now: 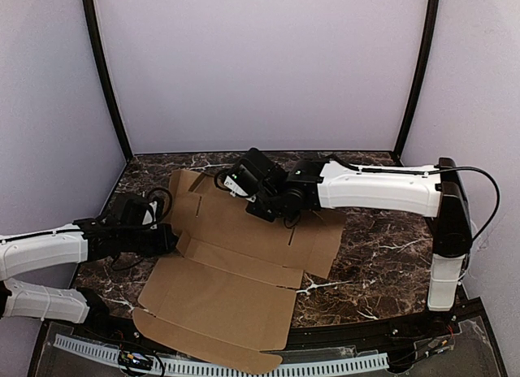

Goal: Fold the paper box

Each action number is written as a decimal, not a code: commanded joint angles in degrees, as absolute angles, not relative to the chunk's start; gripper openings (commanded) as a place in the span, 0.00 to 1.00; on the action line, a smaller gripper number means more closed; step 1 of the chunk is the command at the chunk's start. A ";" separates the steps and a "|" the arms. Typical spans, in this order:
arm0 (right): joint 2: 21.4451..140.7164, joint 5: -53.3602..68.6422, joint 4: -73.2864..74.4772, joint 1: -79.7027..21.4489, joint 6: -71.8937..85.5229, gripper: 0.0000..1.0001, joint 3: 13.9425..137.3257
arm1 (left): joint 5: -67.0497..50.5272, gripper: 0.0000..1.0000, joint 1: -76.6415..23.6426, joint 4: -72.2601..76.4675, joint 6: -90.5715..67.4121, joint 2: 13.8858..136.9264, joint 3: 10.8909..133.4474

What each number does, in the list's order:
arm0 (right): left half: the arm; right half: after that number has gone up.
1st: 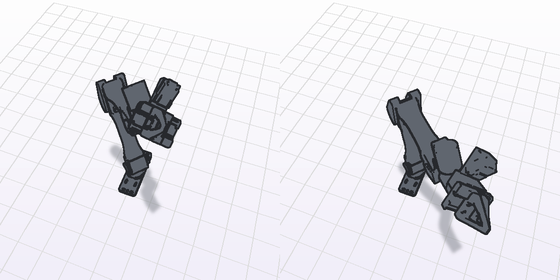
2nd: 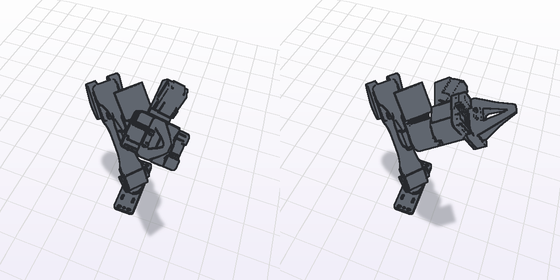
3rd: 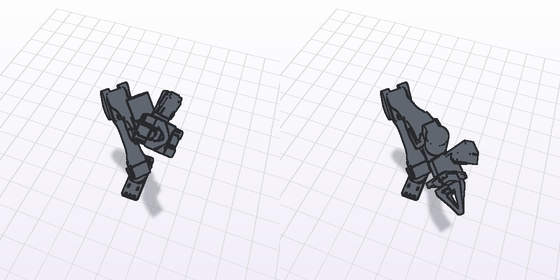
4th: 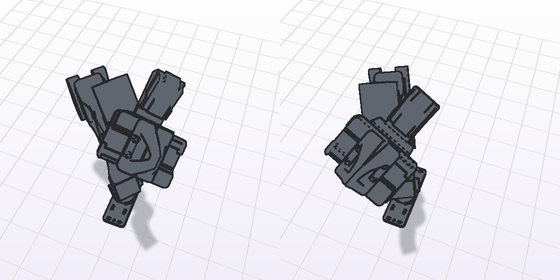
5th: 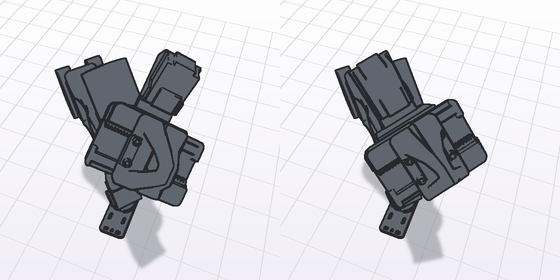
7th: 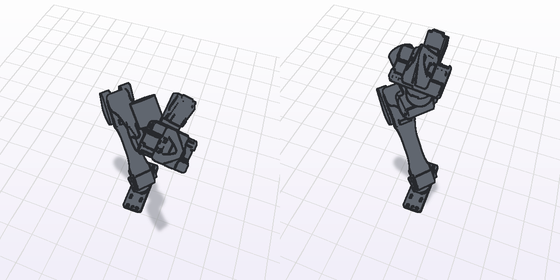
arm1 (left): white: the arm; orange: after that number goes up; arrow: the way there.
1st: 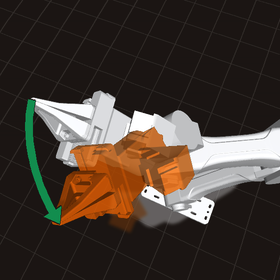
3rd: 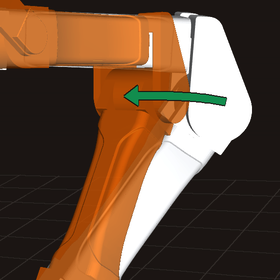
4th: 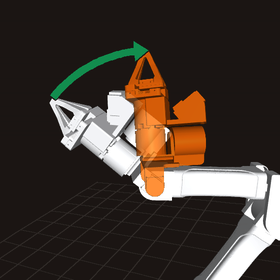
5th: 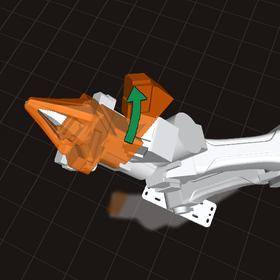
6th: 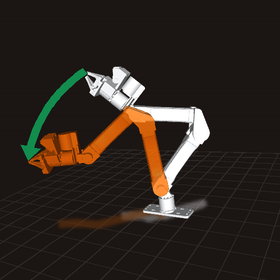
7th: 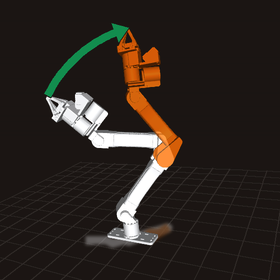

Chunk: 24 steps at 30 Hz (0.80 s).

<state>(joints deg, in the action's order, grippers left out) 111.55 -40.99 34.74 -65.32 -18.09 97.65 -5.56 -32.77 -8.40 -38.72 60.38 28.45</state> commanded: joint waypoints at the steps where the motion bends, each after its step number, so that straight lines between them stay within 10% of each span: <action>1: 112.58 -40.98 31.85 -65.99 -16.06 0.00 99.35 | -7.61 0.01 -33.10 -7.91 -41.61 57.82 26.30; 24: 115.00 -42.63 31.54 -69.20 -17.72 0.00 98.13 | -6.32 0.01 -36.12 1.39 -46.06 59.33 22.63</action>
